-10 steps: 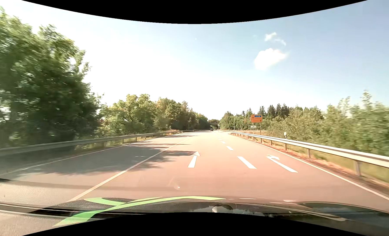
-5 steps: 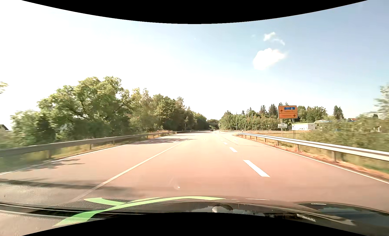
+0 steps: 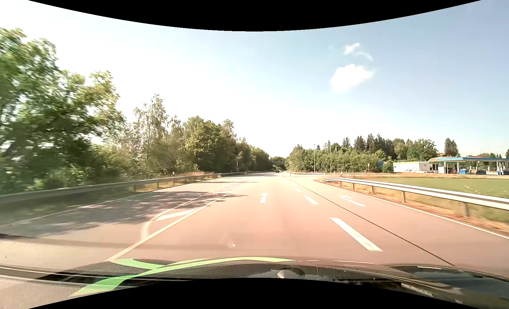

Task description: Follow the waypoints while adhering to traffic rules and regulations

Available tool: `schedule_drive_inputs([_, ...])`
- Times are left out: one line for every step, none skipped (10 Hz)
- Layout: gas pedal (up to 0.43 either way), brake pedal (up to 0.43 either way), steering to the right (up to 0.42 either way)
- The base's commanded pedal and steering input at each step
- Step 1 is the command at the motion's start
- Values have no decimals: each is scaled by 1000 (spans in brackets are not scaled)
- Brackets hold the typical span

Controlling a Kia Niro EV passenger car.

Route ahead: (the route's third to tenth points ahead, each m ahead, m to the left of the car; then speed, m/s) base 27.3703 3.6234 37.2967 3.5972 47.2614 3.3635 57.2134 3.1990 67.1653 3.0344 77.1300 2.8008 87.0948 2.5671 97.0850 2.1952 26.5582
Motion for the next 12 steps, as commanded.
schedule_drive_inputs([339, 0, 0])
schedule_drive_inputs([339, 0, 0])
schedule_drive_inputs([339, 0, 0])
schedule_drive_inputs([339, 0, 0])
schedule_drive_inputs([339, 0, 0])
schedule_drive_inputs([331, 0, 0])
schedule_drive_inputs([319, 0, 0])
schedule_drive_inputs([319, 0, 0])
schedule_drive_inputs([319, 0, 0])
schedule_drive_inputs([319, 0, 0])
schedule_drive_inputs([331, 0, 0])
schedule_drive_inputs([331, 0, 0])
